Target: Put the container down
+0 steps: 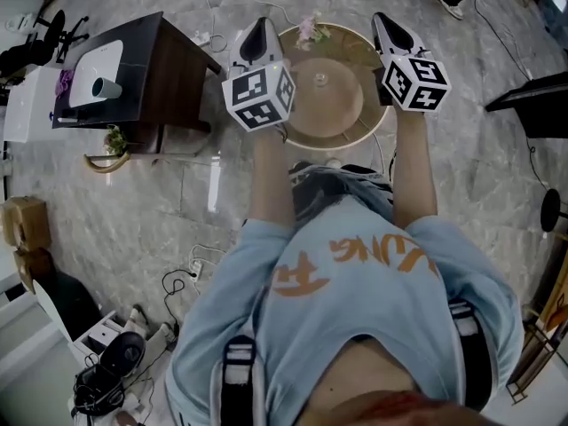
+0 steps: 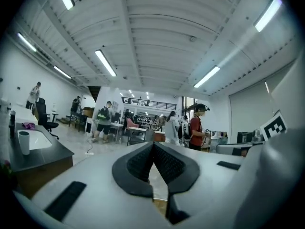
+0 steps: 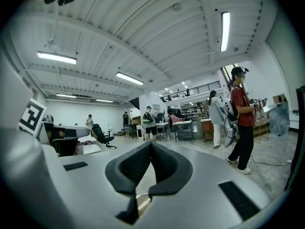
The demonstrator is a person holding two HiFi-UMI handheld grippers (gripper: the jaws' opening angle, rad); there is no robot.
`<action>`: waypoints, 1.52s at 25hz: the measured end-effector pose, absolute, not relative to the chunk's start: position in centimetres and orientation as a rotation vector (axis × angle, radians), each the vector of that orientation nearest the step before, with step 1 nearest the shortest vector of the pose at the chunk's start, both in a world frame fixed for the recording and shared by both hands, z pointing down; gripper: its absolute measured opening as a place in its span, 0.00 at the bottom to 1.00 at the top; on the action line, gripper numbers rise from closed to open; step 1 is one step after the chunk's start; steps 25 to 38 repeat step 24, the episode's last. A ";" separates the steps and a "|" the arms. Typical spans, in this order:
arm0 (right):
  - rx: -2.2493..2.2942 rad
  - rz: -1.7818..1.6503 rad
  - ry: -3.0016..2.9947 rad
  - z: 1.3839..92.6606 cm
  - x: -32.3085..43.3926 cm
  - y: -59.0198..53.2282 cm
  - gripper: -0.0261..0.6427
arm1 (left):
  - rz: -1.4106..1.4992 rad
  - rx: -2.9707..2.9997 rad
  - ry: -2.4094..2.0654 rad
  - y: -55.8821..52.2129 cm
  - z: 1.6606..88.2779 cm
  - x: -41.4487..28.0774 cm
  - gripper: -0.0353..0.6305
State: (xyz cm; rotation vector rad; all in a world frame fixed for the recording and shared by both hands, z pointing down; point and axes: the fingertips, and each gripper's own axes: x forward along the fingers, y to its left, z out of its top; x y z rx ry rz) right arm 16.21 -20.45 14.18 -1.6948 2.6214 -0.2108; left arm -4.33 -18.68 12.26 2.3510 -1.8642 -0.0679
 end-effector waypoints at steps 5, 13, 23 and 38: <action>-1.661 -0.124 2.639 12.3 16.1 -20.5 0.06 | -0.061 2.399 -1.871 -19.2 10.8 -3.7 0.09; -1.670 -0.079 2.643 11.5 16.9 -21.5 0.06 | -0.021 2.453 -1.864 -20.1 10.0 -2.1 0.09; -1.629 -0.007 2.669 10.3 17.0 -22.4 0.06 | -0.014 2.471 -1.867 -21.1 9.8 -0.9 0.09; -1.623 -0.001 2.674 10.4 16.9 -22.4 0.06 | -0.013 2.470 -1.869 -21.1 9.9 -0.9 0.09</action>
